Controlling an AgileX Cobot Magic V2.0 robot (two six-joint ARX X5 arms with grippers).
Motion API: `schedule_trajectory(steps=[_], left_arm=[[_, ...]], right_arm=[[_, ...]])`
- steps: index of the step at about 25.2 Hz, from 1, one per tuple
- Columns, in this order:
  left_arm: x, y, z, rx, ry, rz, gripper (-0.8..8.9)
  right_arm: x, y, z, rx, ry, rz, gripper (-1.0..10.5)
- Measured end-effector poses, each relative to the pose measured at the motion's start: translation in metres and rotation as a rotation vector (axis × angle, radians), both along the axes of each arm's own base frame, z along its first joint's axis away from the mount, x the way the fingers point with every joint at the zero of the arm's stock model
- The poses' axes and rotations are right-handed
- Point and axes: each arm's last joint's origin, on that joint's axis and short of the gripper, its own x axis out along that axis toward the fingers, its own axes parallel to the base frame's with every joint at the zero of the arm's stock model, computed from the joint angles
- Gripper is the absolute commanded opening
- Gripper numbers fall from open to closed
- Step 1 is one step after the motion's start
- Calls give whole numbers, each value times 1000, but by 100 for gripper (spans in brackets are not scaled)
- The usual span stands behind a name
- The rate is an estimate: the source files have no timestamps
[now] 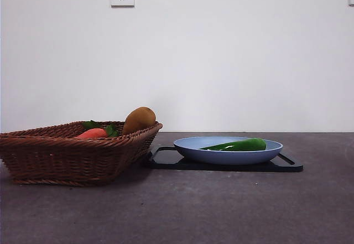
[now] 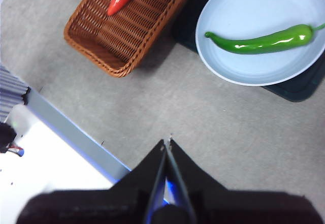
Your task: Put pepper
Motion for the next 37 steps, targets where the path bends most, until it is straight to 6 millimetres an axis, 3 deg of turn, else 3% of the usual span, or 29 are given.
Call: schedule_trajectory(steps=[8, 10, 13, 16, 20, 26, 37], left_arm=[[3, -2, 6, -29, -71, 9, 8], [11, 3, 10, -4, -167, 97, 8], [18, 28, 28, -17, -326, 239, 8], [-3, 68, 57, -70, -550, 342, 8], [-24, 98, 58, -94, -724, 449, 8], [-51, 130, 17, -94, -880, 602, 8], [-84, 151, -100, -15, -852, 733, 8]], right_arm=[[0, -1, 0, 0, 0, -6, 4], [0, -1, 0, 0, 0, -6, 4], [0, -1, 0, 0, 0, -6, 4], [0, -1, 0, 0, -1, -6, 4], [0, -1, 0, 0, -1, -6, 4], [0, -1, 0, 0, -1, -6, 4], [0, -1, 0, 0, 0, -6, 4]])
